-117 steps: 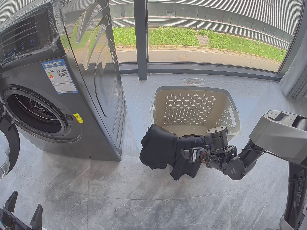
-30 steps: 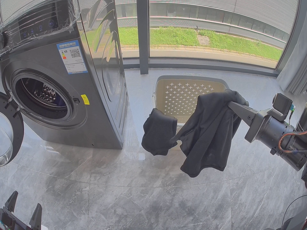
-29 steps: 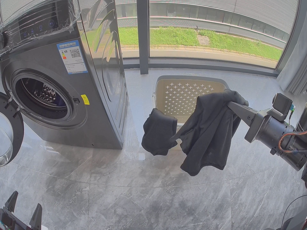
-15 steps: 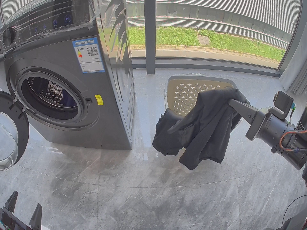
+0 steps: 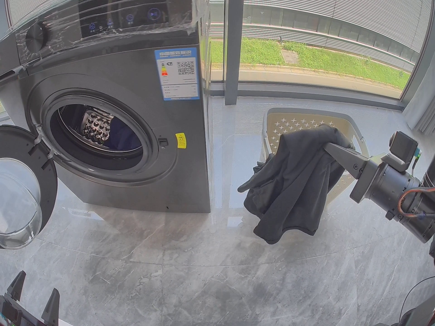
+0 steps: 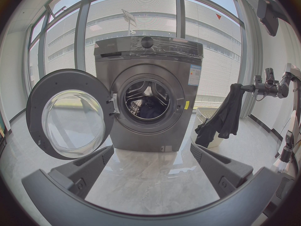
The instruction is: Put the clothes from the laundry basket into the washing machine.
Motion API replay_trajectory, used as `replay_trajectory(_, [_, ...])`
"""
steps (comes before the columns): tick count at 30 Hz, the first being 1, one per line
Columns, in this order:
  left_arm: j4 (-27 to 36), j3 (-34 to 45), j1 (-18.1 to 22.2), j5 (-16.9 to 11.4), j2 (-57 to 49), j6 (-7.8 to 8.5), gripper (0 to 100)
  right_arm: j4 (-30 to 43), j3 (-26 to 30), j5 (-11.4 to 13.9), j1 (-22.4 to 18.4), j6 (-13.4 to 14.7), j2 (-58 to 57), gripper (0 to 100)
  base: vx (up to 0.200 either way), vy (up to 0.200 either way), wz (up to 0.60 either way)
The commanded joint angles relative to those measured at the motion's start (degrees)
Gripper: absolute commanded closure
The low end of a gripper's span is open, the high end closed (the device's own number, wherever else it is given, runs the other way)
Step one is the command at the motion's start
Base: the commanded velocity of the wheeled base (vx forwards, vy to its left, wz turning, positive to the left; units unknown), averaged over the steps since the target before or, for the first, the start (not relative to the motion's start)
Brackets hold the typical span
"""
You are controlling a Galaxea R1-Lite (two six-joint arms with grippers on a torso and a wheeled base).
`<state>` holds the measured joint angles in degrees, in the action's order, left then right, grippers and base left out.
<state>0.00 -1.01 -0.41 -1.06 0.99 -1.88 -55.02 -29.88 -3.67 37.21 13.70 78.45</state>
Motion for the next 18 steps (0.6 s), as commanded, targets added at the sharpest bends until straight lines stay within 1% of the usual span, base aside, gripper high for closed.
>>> replay_trajectory(1, [0.0,0.9,0.0,0.0,-0.9,-0.06,0,0.0,0.0,0.1,0.1,0.0,0.4,100,0.000,0.200,0.00])
replay_trajectory(9, [0.0,0.9,0.0,0.1,-0.9,-0.06,0,-0.1,-0.1,0.1,-0.1,0.0,0.6,100,0.000,0.200,0.00])
replay_trajectory(15, [0.0,0.9,0.0,0.1,-0.9,0.03,0,-0.1,0.0,0.1,-0.5,0.1,0.8,100,0.000,0.000,0.00])
replay_trajectory(18, [0.0,0.9,0.0,0.1,-0.9,0.03,0,-0.1,0.0,0.1,-0.6,0.1,0.8,100,-0.200,0.000,0.00])
